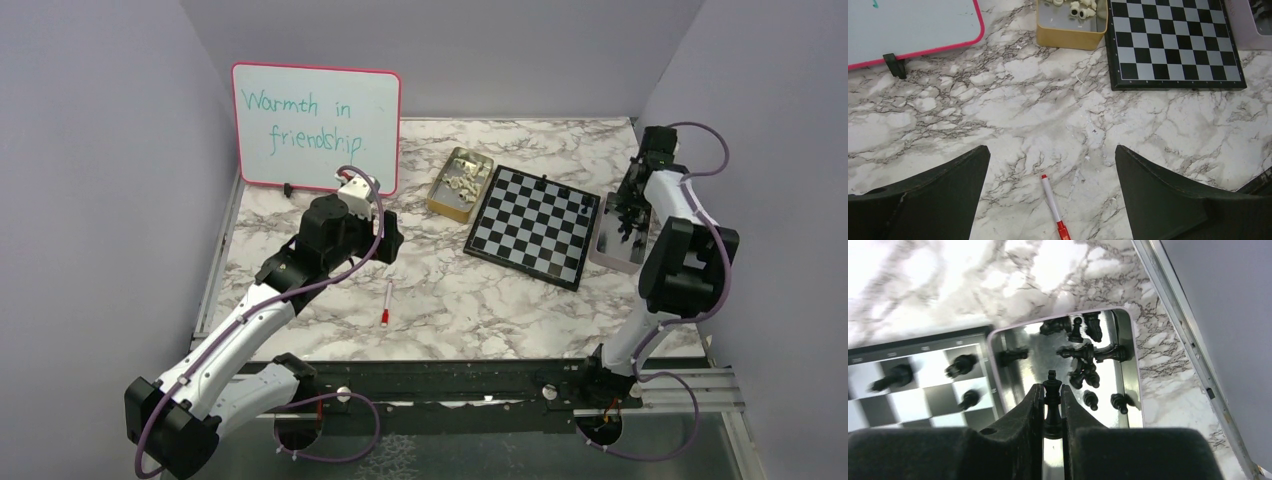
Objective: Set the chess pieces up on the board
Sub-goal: Pick up the chess piece from the storage box.
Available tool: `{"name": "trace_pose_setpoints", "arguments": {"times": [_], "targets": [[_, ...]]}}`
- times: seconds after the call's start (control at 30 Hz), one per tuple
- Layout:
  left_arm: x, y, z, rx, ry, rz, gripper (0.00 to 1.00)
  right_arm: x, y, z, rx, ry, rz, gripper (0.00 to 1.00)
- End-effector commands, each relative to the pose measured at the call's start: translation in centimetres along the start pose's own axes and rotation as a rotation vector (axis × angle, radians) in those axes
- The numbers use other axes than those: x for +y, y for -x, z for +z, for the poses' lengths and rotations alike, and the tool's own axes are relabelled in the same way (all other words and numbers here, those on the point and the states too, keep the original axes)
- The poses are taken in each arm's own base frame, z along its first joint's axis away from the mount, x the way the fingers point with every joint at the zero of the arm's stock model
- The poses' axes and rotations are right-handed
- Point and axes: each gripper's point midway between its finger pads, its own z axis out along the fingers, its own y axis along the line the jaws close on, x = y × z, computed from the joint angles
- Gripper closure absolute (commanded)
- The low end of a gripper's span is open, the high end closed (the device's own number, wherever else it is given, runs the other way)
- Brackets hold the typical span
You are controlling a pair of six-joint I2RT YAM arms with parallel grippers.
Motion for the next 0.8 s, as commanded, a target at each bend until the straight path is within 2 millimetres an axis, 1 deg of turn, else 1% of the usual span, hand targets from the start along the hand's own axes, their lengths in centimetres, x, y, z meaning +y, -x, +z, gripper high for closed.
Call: {"name": "trace_pose_setpoints", "arguments": {"times": [0.0,0.1,0.13,0.27,0.33,0.37,0.43,0.6,0.67,0.73,0.77], "targets": [[-0.3,0.9,0.4,-0.033,0.002,-0.066,0.07,2.2,0.9,-3.8,-0.044,0.138,0.025,0.92],[-1.9,1.1,0.5,-0.023,-0.077,-0.095,0.10,3.3,0.8,-5.5,-0.051,0.178,0.007,0.92],[-2.1,1.2,0.6,-0.018,-0.087,-0.104,0.10,3.8,1.0,-6.4,-0.067,0.202,0.006,0.92],[-2.6,1.6,1.2,-0.017,-0.105,-0.118,0.09,5.7,1.3,-8.7,-0.111,0.273,-0.032,0.92],[-2.8,1.6,1.4,-0.009,-0.116,-0.121,0.09,6.9,1.0,-9.6,-0.114,0.304,-0.042,0.91],[-3.0,1.7,1.5,-0.006,-0.123,-0.126,0.09,7.9,0.6,-10.2,-0.115,0.337,-0.052,0.91],[-3.3,2.2,1.6,-0.016,-0.136,-0.152,0.09,10.9,-0.8,-11.5,-0.106,0.421,-0.079,0.91],[-5.2,4.3,2.3,-0.055,-0.217,-0.247,0.10,18.0,-4.4,-15.4,-0.075,0.682,-0.072,0.91],[-5.9,5.0,3.0,-0.058,-0.242,-0.287,0.12,20.1,-5.5,-16.8,-0.071,0.746,-0.055,0.91],[-6.0,5.4,3.9,-0.062,-0.247,-0.302,0.14,21.6,-6.4,-18.0,-0.061,0.805,-0.031,0.91],[-6.0,5.4,4.3,-0.061,-0.245,-0.308,0.14,22.4,-6.6,-18.7,-0.064,0.844,-0.006,0.91]]}}
